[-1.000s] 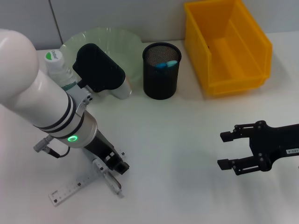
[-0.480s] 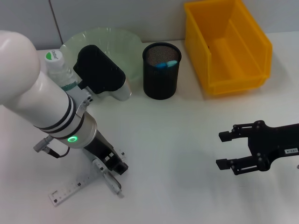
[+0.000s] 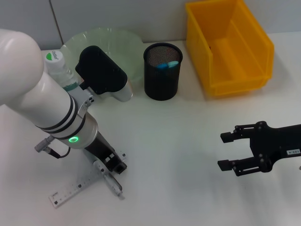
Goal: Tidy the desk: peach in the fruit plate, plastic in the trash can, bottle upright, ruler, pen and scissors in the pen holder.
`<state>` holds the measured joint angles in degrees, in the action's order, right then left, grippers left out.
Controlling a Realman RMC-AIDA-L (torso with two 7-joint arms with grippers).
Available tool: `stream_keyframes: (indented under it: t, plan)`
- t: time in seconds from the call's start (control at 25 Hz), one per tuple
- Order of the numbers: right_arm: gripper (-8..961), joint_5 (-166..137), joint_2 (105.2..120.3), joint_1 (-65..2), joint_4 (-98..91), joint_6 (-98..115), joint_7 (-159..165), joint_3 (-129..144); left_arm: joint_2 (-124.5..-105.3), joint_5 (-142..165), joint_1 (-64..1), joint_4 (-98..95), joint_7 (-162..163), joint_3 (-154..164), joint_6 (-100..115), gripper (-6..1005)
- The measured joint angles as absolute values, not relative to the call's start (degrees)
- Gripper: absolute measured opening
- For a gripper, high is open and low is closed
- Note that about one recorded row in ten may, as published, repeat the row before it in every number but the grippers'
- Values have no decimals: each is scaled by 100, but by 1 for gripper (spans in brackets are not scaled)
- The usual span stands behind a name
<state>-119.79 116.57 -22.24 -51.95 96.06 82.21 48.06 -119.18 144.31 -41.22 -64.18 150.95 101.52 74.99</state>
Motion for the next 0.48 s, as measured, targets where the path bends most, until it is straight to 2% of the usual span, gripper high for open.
stream_keyframes:
  t: [0.48]
  plan:
    - [776,-11979,11654,-2242,-5195,9632,8229,4786,-11918,14416,-4122,-6510,15107,10120,7525,429]
